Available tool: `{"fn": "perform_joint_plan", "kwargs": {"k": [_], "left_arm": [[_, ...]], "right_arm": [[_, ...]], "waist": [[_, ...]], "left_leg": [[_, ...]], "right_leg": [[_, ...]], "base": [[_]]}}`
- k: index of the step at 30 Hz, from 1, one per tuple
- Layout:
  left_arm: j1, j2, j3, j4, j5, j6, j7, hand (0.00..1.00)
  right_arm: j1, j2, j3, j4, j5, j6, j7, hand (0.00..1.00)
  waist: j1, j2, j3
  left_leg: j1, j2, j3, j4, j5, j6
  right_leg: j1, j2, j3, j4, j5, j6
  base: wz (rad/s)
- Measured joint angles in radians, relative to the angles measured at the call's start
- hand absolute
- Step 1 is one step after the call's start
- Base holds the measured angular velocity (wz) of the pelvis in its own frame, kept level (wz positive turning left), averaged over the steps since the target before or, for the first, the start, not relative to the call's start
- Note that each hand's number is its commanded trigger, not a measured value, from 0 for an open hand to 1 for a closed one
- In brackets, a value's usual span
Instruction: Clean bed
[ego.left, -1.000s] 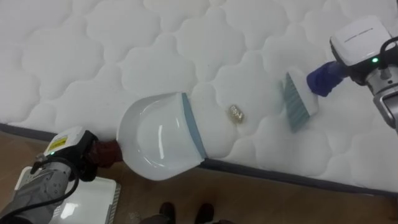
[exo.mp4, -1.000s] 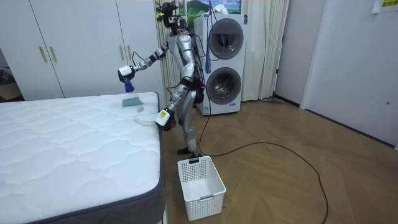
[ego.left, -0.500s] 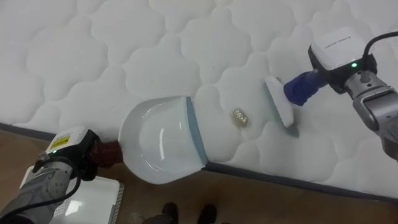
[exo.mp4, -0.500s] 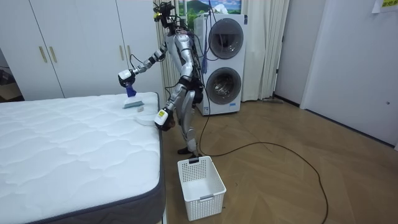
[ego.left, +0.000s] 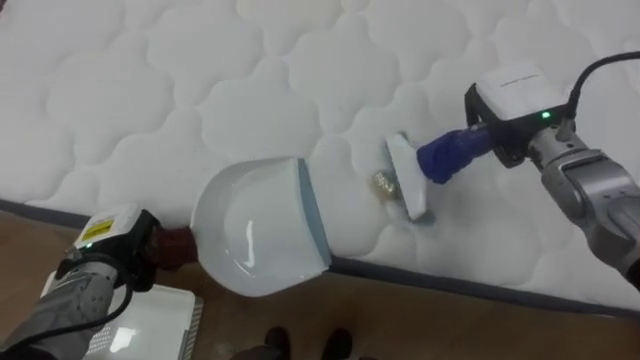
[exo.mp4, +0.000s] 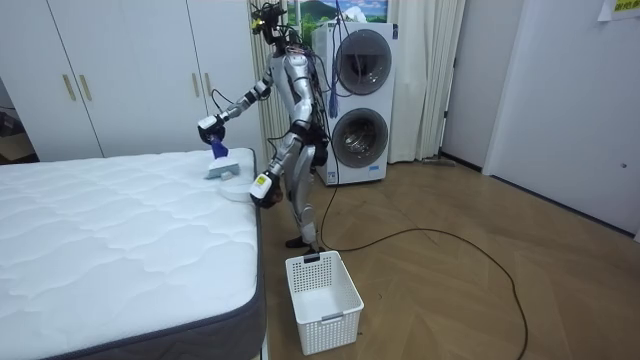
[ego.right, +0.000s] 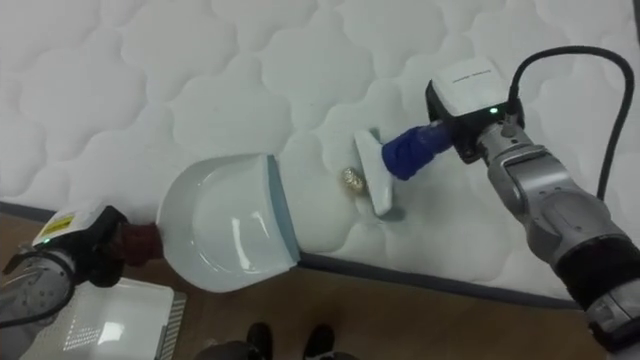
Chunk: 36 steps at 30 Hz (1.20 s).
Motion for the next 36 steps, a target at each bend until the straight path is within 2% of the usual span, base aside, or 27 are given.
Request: {"fn": "perform_joint_plan", "kwargs": {"k": [8,14,17,22,26,31,36], "left_arm": [[0.035,-0.029,-0.001,0.009,0.005,-0.005,0.000,1.00],[0.038,-0.029,-0.001,0.009,0.012,-0.006,0.003,1.00],[0.041,-0.029,-0.001,0.009,0.012,-0.009,0.020,1.00],[0.053,-0.032,0.000,0.008,0.043,-0.017,0.051,1.00],[0.064,-0.041,0.001,0.011,0.044,-0.029,0.070,1.00],[0.072,-0.041,0.001,0.014,0.043,-0.042,0.082,1.00],[0.076,-0.041,0.006,0.014,0.043,-0.041,0.088,1.00]], "right_arm": [[0.004,0.009,0.000,-0.058,0.098,-0.052,0.094,1.00],[0.004,0.028,0.002,-0.100,0.122,-0.062,0.142,1.00],[0.006,0.055,0.003,-0.144,0.215,-0.096,0.170,1.00],[0.020,0.077,0.002,-0.222,0.286,-0.142,0.186,1.00],[0.019,0.087,0.002,-0.242,0.327,-0.149,0.211,1.00],[0.017,0.087,0.001,-0.242,0.417,-0.150,0.227,1.00],[0.017,0.086,0.000,-0.242,0.437,-0.150,0.230,1.00]], "waist": [[0.007,0.025,-0.0141],[0.006,0.026,-0.0133],[0.006,0.026,-0.0133],[0.002,0.026,-0.0138],[-0.001,0.025,-0.0141],[-0.002,0.025,-0.0143],[-0.008,0.025,-0.0143]], "left_leg": [[0.015,0.000,0.003,0.002,0.001,-0.001],[0.011,0.000,0.005,-0.007,0.002,-0.003],[0.010,0.000,0.011,-0.004,0.002,-0.004],[0.010,-0.004,0.011,0.007,0.002,-0.004],[0.009,-0.018,0.011,0.006,0.002,-0.003],[0.008,-0.018,0.011,0.006,0.002,-0.003],[0.008,-0.018,0.011,0.006,0.002,-0.003]], "right_leg": [[0.010,0.000,0.003,0.003,0.000,0.000],[0.001,0.000,0.009,0.009,0.000,-0.005],[-0.003,0.000,0.014,0.014,-0.003,-0.008],[-0.007,-0.008,0.011,0.030,-0.015,-0.007],[-0.019,-0.027,0.007,0.056,-0.036,-0.006],[-0.020,-0.029,0.004,0.056,-0.037,-0.006],[-0.020,-0.029,0.004,0.056,-0.037,-0.006]], "base": [[-0.01],[-0.02],[-0.04],[0.02],[0.08],[0.02],[0.00]]}}
